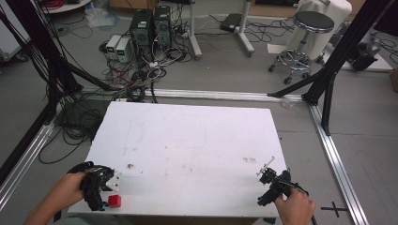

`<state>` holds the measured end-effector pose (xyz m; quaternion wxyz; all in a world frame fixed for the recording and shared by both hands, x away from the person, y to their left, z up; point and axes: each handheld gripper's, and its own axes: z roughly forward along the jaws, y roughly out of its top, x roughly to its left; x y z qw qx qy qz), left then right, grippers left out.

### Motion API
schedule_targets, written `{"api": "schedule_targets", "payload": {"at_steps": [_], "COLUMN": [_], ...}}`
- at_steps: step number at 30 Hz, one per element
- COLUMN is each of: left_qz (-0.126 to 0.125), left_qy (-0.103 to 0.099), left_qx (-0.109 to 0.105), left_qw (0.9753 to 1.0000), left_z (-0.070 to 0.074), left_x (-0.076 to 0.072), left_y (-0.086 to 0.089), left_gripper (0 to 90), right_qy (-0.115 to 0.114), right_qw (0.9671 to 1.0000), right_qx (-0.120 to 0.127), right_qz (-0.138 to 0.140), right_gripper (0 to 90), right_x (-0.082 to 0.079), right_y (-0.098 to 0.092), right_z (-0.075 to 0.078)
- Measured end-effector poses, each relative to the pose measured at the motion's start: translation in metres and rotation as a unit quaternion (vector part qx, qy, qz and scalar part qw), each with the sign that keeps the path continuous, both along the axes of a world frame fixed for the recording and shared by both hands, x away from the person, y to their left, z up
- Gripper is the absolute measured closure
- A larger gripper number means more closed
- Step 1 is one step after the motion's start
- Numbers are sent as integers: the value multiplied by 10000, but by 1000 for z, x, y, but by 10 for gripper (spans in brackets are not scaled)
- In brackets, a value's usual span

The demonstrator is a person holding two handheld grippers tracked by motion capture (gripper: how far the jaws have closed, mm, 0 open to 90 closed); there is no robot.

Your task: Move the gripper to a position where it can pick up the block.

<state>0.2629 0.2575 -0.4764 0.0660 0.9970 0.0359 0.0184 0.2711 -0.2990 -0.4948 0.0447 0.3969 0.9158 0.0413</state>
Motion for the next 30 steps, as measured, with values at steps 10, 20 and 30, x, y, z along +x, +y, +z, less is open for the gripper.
{"api": "schedule_targets", "payload": {"at_steps": [10, 20, 30], "left_qz": [22, 26, 45], "left_qy": [19, 29, 87], "left_qx": [101, 180, 237], "left_qw": [9999, 9998, 9997], "left_z": [-9, -17, -29], "left_x": [-4, -6, -10], "left_y": [-7, -8, -13], "left_gripper": [239, 239, 239], "right_qy": [-1, 22, 44], "right_qw": [10000, 10000, 10000], "right_qx": [26, 23, 18], "right_qz": [16, 14, -17], "right_gripper": [15, 15, 15], "right_x": [0, 0, -1], "right_y": [-1, -1, -1], "right_z": [-2, -2, -4]}}
